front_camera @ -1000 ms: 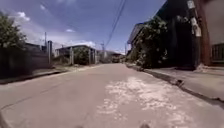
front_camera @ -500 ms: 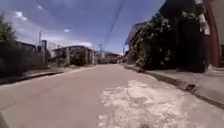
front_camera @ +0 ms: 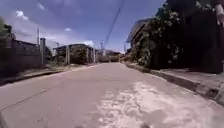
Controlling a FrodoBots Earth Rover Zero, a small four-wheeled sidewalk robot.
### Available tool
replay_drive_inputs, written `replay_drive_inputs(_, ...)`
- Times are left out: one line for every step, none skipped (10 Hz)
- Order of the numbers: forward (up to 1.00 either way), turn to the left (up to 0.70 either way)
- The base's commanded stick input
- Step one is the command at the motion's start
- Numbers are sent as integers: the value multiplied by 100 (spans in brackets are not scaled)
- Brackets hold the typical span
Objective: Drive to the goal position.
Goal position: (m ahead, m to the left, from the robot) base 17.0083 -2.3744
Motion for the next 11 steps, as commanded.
replay_drive_inputs(100,-14)
replay_drive_inputs(100,-32)
replay_drive_inputs(100,-14)
replay_drive_inputs(100,0)
replay_drive_inputs(100,0)
replay_drive_inputs(100,0)
replay_drive_inputs(100,0)
replay_drive_inputs(100,0)
replay_drive_inputs(100,0)
replay_drive_inputs(100,0)
replay_drive_inputs(100,0)
